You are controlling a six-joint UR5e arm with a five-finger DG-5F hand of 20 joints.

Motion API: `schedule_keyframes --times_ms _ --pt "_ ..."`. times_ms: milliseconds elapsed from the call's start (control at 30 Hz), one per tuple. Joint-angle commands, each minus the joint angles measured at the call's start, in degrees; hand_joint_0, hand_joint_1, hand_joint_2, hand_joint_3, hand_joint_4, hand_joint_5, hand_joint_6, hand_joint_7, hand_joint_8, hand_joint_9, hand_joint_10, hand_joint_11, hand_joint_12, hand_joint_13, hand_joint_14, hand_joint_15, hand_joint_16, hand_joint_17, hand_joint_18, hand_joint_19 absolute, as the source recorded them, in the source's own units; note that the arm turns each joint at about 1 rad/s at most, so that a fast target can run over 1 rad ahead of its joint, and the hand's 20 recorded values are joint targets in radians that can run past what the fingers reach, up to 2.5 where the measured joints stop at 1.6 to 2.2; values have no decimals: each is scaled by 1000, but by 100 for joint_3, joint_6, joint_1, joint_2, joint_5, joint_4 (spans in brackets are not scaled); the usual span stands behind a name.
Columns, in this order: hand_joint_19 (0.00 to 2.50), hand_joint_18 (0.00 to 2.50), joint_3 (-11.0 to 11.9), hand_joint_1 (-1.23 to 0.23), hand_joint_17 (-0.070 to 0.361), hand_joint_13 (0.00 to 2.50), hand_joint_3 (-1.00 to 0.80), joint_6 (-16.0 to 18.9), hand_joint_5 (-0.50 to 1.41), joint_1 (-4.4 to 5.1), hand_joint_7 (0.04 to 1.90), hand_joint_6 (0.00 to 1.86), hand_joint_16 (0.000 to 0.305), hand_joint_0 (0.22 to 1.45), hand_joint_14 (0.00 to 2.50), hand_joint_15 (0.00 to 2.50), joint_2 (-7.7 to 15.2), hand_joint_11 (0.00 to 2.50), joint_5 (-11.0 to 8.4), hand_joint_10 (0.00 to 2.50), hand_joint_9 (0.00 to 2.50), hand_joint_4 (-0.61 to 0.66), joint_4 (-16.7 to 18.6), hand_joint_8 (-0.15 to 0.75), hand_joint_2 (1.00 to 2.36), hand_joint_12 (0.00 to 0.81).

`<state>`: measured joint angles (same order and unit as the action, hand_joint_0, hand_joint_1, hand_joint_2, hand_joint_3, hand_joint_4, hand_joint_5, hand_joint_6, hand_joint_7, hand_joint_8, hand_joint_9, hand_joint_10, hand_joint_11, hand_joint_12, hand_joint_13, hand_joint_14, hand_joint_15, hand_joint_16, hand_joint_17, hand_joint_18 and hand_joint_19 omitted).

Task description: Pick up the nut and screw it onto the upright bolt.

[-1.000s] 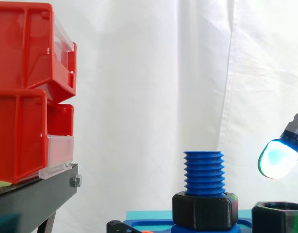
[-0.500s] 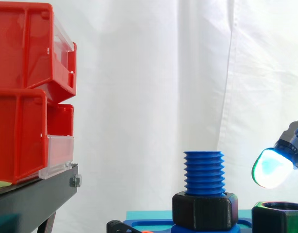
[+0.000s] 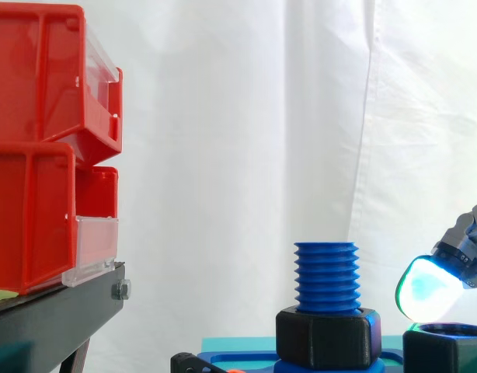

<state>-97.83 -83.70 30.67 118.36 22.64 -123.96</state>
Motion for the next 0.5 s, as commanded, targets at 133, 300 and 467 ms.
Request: schedule_keyframes --times_ms 133,300,467 --pt "0 0 1 -740 151 25 -500 47 -276 -35 764 502 67 303 0 0 12 0 4 0 28 283 -14 323 1000 480" --pt "0 0 1 -732 149 43 -500 47 -270 -52 773 502 66 308 1 0 12 0 48 0 43 288 -23 323 1000 477" --pt "0 0 1 -731 148 56 -500 55 -269 -96 778 502 66 308 0 0 12 0 145 0 50 290 -102 324 1000 476"
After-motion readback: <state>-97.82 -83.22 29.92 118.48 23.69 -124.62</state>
